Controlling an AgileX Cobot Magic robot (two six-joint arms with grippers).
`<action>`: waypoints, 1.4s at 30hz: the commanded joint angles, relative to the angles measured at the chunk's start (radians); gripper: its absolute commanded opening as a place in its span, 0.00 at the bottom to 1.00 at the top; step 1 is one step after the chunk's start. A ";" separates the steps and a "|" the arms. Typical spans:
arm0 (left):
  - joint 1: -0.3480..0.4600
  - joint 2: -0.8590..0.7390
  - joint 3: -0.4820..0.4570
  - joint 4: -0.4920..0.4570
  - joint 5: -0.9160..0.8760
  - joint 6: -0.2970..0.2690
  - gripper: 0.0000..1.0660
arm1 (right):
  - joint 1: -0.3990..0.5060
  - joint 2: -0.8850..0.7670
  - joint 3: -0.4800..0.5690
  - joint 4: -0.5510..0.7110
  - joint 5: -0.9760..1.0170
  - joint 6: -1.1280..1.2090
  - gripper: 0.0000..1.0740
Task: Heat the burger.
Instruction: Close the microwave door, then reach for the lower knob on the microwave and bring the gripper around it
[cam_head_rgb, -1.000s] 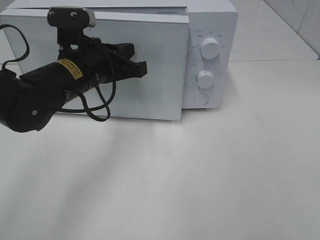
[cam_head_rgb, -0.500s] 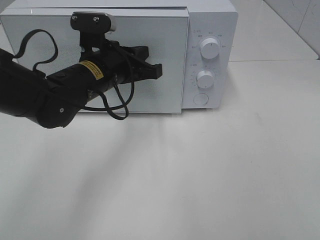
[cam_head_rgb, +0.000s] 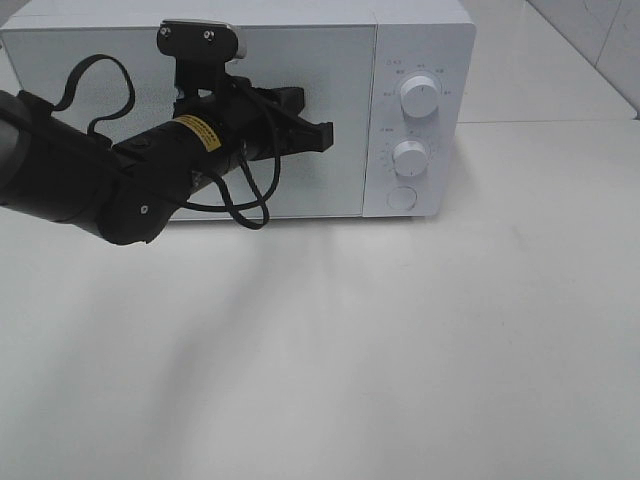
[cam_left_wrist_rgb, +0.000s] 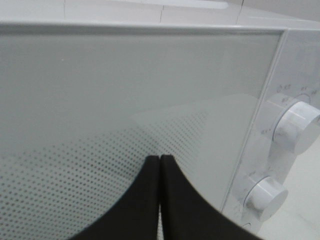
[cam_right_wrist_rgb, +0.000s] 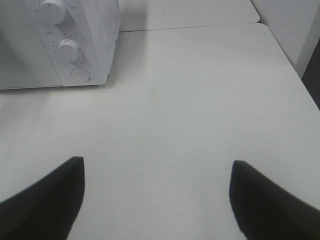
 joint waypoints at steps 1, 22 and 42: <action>0.035 -0.002 -0.026 -0.056 -0.011 -0.018 0.00 | -0.007 -0.026 0.002 -0.004 -0.007 -0.004 0.71; -0.070 -0.186 0.127 0.013 0.429 -0.058 0.52 | -0.007 -0.026 0.002 -0.004 -0.007 -0.004 0.71; -0.099 -0.415 0.129 0.018 1.169 -0.061 0.94 | -0.007 -0.026 0.002 -0.004 -0.007 -0.004 0.71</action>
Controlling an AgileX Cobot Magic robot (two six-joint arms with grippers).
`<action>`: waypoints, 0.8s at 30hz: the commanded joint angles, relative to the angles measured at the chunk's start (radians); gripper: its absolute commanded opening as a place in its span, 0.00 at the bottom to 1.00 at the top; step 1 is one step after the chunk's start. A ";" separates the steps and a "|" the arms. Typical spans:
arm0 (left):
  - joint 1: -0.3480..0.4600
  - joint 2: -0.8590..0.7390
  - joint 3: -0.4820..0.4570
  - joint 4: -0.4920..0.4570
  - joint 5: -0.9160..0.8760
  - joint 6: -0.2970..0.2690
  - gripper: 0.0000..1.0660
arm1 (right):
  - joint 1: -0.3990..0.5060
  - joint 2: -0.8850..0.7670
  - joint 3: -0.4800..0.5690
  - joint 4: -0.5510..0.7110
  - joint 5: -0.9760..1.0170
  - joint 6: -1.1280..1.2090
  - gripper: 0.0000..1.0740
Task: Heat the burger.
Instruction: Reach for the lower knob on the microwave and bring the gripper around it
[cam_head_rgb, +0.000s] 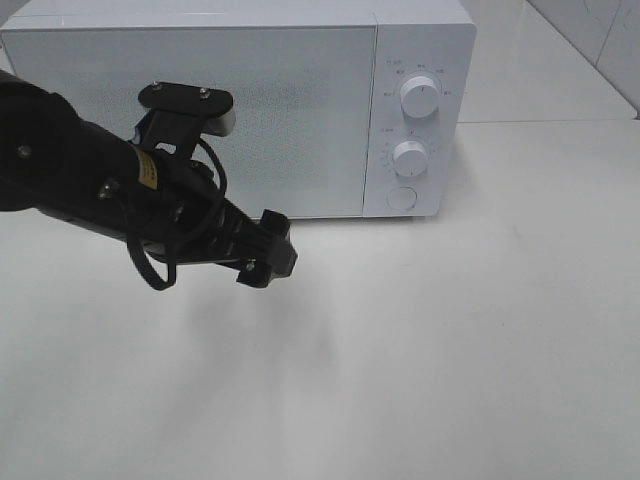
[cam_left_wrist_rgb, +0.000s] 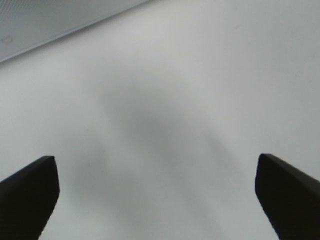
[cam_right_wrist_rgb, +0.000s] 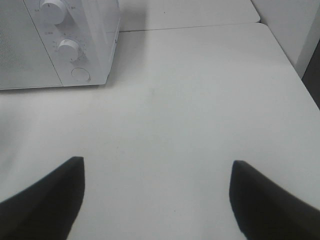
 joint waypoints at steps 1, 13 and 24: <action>-0.006 -0.055 0.001 0.007 0.157 0.002 0.94 | -0.007 -0.026 0.002 -0.004 -0.007 -0.004 0.71; 0.051 -0.147 0.000 0.098 0.452 0.005 0.94 | -0.007 -0.026 0.002 -0.004 -0.007 -0.004 0.71; 0.370 -0.254 -0.002 0.047 0.619 0.055 0.94 | -0.007 -0.026 0.002 -0.004 -0.007 -0.004 0.71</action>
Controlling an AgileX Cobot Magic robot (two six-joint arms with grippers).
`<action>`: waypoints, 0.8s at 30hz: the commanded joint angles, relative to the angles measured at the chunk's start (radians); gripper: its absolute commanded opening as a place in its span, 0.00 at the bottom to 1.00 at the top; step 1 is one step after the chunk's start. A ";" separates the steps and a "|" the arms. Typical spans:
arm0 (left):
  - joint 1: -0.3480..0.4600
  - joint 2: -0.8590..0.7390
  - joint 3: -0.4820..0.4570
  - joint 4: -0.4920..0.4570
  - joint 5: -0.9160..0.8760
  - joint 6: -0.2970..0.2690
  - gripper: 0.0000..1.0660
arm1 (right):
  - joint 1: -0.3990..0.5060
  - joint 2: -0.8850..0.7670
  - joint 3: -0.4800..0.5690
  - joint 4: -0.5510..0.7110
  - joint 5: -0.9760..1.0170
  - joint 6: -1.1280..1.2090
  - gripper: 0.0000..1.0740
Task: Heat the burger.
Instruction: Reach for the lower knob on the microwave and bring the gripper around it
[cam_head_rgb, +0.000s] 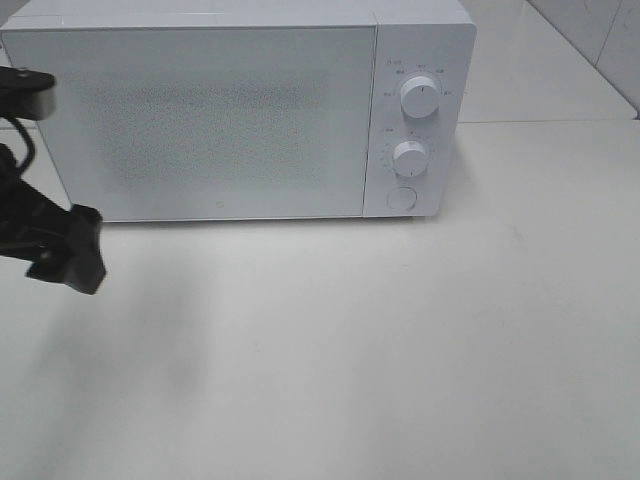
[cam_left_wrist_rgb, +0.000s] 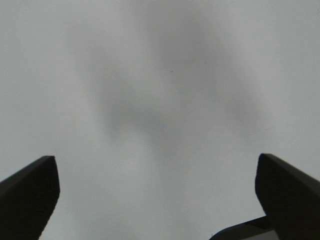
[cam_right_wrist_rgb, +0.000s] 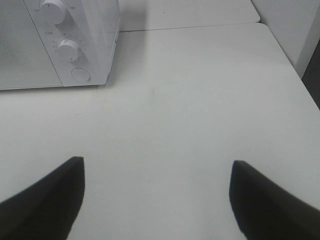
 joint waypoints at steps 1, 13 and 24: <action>0.111 -0.021 -0.003 -0.051 0.068 0.050 0.94 | -0.007 -0.026 0.002 -0.004 -0.007 -0.004 0.71; 0.422 -0.143 0.030 -0.166 0.212 0.112 0.94 | -0.007 -0.026 0.002 -0.004 -0.007 -0.004 0.71; 0.451 -0.401 0.154 -0.133 0.216 0.106 0.94 | -0.007 -0.026 0.002 -0.004 -0.007 -0.004 0.71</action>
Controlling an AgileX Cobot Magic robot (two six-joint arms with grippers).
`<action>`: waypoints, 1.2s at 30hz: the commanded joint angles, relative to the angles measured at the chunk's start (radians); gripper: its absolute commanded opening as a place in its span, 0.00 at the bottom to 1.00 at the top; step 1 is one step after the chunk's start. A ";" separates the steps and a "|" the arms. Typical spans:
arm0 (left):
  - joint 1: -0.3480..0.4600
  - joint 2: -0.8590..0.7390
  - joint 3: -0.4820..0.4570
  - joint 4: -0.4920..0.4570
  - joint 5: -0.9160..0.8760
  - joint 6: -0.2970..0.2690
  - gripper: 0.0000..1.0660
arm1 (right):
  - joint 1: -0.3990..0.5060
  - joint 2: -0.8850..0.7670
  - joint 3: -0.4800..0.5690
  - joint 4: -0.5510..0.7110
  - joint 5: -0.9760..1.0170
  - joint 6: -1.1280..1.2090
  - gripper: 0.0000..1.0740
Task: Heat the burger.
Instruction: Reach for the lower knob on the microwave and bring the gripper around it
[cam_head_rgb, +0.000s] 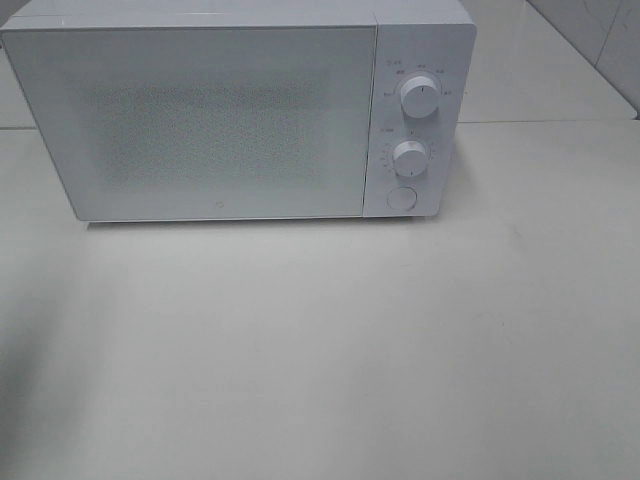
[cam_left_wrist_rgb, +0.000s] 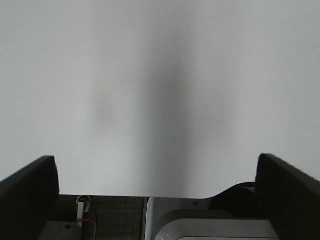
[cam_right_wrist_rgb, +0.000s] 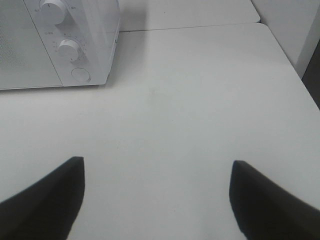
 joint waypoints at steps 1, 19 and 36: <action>0.002 -0.058 0.029 0.002 0.001 -0.009 0.94 | -0.007 -0.026 0.002 -0.004 -0.007 -0.004 0.71; 0.002 -0.512 0.225 0.031 -0.048 -0.006 0.94 | -0.007 -0.026 0.002 -0.004 -0.007 -0.004 0.71; 0.002 -0.929 0.253 0.072 0.013 -0.006 0.94 | -0.007 -0.026 0.002 -0.004 -0.007 -0.004 0.71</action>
